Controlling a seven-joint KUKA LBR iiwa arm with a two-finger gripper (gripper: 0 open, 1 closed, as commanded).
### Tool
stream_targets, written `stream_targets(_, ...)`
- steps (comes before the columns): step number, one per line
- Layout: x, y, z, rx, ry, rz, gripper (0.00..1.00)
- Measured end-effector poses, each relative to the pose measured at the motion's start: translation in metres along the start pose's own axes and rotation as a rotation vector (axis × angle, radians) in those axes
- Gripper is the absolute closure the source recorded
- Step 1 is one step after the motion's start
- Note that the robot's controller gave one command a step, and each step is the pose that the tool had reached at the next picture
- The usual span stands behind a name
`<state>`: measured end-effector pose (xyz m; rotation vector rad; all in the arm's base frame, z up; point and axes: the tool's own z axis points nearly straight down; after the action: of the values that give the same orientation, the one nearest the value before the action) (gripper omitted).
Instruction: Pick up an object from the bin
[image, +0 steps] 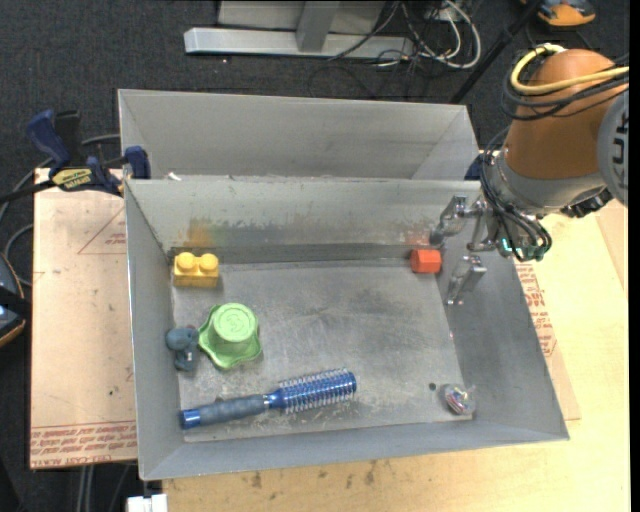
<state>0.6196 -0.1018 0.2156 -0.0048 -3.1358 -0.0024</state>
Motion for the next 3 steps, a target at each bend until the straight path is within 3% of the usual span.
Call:
stream_targets(1,0.042,0.057,0.143,0.001,-0.015,0.008,0.0)
stream_targets(2,0.099,0.208,0.116,-0.003,-0.005,-0.014,0.0)
stream_targets(3,0.101,0.246,0.117,-0.001,-0.008,-0.142,0.0)
